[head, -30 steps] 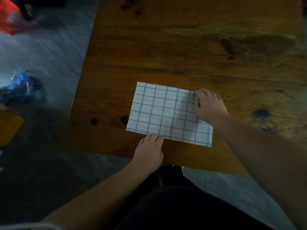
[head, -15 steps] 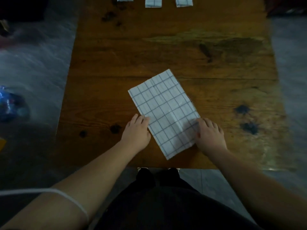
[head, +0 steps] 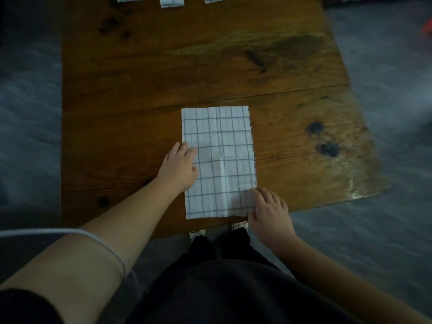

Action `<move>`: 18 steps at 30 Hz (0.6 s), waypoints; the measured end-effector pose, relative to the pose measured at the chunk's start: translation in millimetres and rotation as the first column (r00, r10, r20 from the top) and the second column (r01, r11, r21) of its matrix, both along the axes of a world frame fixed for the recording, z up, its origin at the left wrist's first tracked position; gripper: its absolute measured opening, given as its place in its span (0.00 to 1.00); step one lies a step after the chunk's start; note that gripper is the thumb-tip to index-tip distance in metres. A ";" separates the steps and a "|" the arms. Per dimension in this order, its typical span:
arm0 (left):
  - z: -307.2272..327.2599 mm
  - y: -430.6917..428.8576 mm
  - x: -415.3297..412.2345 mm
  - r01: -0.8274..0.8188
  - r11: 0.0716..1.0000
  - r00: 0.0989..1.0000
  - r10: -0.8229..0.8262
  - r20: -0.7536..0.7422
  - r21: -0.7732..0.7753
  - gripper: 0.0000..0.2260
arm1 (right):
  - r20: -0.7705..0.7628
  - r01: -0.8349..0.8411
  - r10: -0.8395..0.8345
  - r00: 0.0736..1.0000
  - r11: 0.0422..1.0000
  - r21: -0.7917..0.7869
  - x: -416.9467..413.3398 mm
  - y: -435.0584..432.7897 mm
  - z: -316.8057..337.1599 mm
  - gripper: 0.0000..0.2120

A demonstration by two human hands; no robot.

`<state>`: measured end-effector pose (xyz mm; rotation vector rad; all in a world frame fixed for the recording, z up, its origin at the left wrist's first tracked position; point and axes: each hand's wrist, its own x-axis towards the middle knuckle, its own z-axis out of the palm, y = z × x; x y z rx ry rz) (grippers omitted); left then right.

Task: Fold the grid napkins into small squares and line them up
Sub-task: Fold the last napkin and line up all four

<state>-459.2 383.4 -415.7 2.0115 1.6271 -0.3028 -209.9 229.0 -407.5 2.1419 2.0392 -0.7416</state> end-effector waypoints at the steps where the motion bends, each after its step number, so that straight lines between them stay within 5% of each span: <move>1: 2.2 -6.1 -0.2 0.004 1.000 1.000 -0.004 0.017 0.025 0.28 | -0.007 0.004 -0.004 1.000 1.000 0.009 -1.2 -0.5 -0.4 0.27; 6: 12.5 -67.6 -7.7 0.182 0.979 0.972 -0.193 0.136 0.095 0.29 | -0.032 -0.208 0.209 0.977 0.978 0.023 -5.3 0.6 -4.5 0.34; 12: -5.8 -126.9 -32.3 0.353 0.932 0.930 -0.359 0.080 0.086 0.34 | 0.069 -0.338 0.339 0.938 0.941 -0.031 1.0 -2.7 -13.4 0.39; 18: -13.7 -129.9 -40.6 0.433 0.888 0.892 -0.447 0.064 0.155 0.30 | 0.110 -0.344 0.334 0.936 0.934 0.094 2.0 -8.4 -17.4 0.27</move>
